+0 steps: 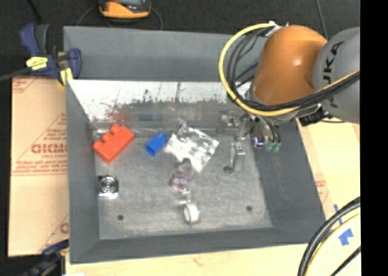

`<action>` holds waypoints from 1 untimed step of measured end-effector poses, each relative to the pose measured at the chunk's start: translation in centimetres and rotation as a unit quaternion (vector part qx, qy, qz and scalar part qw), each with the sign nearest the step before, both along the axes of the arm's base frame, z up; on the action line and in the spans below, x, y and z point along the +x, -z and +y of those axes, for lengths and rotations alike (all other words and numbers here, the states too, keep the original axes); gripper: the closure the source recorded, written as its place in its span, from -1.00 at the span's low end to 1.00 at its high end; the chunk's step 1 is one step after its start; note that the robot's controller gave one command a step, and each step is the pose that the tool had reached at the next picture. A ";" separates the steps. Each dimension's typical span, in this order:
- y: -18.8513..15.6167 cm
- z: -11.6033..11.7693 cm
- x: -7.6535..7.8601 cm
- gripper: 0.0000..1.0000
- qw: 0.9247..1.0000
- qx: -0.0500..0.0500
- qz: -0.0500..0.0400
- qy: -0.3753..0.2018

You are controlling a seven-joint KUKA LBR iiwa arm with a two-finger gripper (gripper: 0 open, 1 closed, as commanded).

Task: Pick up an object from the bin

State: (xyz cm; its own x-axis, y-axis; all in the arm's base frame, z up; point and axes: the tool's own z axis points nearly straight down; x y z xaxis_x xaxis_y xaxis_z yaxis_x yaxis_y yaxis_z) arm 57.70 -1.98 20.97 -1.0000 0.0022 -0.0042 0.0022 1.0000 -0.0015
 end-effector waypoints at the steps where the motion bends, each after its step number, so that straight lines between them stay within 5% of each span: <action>1: 0.0 0.0 0.0 1.00 1.000 0.000 0.000 0.000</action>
Offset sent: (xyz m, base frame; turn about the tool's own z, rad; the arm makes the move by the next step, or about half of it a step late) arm 0.0000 0.0000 0.0000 0.0000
